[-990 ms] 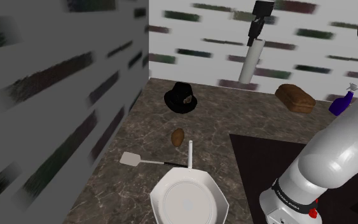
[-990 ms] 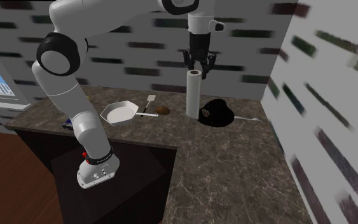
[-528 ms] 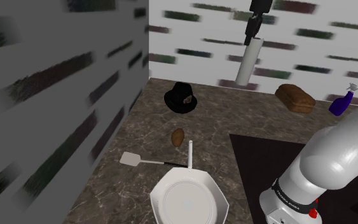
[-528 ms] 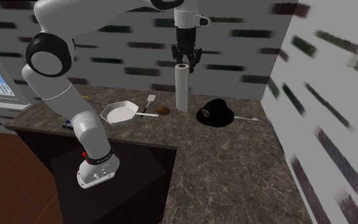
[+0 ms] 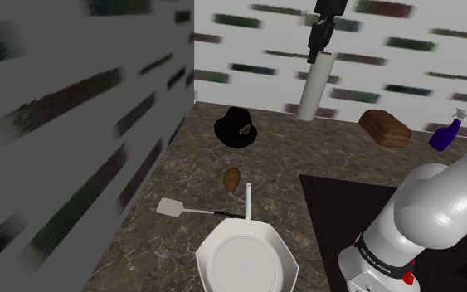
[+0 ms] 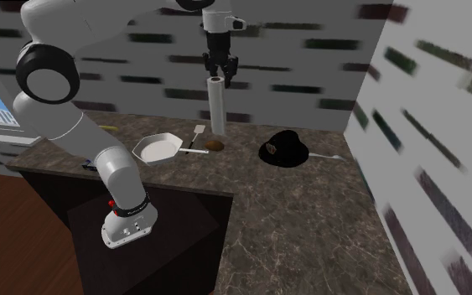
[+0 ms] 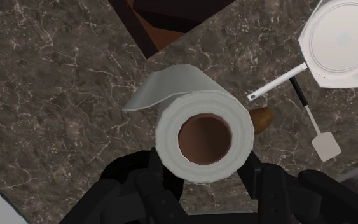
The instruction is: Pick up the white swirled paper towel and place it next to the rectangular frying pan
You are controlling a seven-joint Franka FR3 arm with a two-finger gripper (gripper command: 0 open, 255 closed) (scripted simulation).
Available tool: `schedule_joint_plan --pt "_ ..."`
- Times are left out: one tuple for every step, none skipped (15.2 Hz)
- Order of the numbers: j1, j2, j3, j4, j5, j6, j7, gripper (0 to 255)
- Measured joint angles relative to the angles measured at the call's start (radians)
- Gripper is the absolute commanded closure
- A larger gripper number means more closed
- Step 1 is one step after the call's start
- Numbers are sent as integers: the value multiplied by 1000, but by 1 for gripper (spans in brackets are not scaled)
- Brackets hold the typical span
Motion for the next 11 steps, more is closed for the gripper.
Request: schedule_joint_plan --pt "5 -11 14 -9 4 -4 20 255" --pt "12 -30 33 -29 9 -5 45 255" --pt "20 -37 53 -36 17 -5 74 255" --pt "27 -42 71 -34 24 -14 98 255" --pt "34 -52 89 -44 30 -15 122 255" --pt "37 -56 96 -52 33 -12 132 255" --pt "38 -63 100 -68 35 -2 139 255" --pt "39 -70 102 -89 36 10 143 255" --pt "39 -77 103 -106 36 21 145 255" --pt "39 -82 104 -125 36 35 146 255" --pt "39 -87 104 -145 36 49 148 255"
